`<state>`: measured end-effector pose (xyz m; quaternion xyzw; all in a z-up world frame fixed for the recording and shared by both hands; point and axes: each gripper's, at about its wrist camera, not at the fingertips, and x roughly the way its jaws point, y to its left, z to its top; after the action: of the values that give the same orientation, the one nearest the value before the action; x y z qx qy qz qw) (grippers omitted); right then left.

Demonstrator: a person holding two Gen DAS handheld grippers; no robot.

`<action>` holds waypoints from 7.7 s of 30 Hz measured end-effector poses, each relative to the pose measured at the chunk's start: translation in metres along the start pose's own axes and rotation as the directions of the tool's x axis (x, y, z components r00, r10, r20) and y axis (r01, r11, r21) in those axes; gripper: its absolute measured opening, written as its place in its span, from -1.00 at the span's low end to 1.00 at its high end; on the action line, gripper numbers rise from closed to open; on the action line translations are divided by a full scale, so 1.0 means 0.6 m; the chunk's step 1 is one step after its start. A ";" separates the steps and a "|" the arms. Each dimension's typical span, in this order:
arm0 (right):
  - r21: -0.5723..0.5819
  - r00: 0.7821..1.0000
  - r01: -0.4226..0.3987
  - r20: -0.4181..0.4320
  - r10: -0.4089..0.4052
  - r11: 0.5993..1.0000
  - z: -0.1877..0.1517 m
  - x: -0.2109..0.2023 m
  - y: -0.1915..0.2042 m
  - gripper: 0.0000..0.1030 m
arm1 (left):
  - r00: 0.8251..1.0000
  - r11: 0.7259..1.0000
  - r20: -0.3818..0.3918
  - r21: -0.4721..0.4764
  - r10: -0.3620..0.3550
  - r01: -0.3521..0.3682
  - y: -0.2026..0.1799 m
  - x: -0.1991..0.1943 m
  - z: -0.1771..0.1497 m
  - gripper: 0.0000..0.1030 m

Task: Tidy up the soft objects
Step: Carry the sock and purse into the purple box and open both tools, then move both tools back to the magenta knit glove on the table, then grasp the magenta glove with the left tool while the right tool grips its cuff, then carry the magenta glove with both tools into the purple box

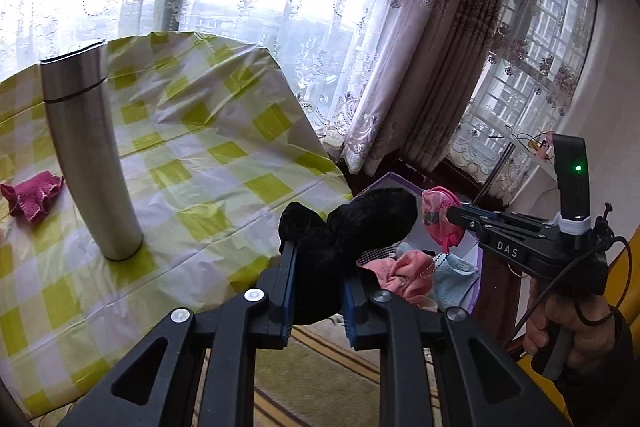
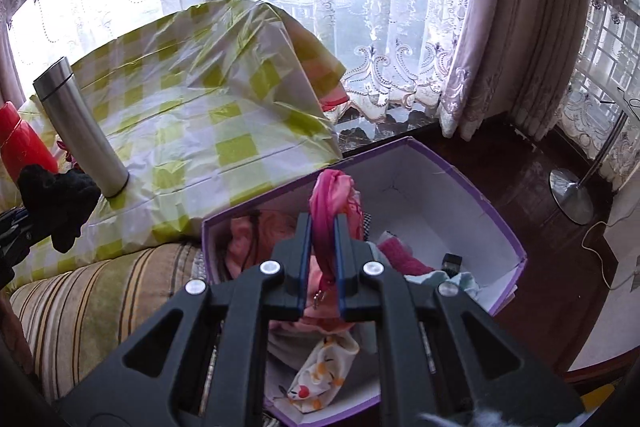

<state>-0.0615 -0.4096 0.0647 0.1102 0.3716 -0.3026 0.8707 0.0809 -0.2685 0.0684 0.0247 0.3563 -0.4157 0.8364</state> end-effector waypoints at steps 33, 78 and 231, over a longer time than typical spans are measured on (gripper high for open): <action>0.019 0.999 0.036 0.009 -0.036 0.999 -0.004 -0.022 -0.041 0.14 | 1.000 1.000 -0.016 -0.006 -0.027 0.027 -0.019 0.012 -0.002 0.09; -0.482 0.883 -0.458 -0.153 0.443 0.746 0.028 0.164 0.733 0.14 | 0.840 0.801 -0.021 -0.291 0.541 -0.523 0.570 -0.108 0.047 0.09; 0.043 0.993 -0.088 0.083 0.084 0.995 0.055 -0.045 -0.046 -0.77 | 0.992 0.985 -0.093 0.142 -0.087 0.100 -0.158 0.116 0.101 -0.88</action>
<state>-0.0735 -0.4335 0.1080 0.1338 0.3238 -0.2776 0.8945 0.0762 -0.3978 0.0948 0.0873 0.3613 -0.4780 0.7958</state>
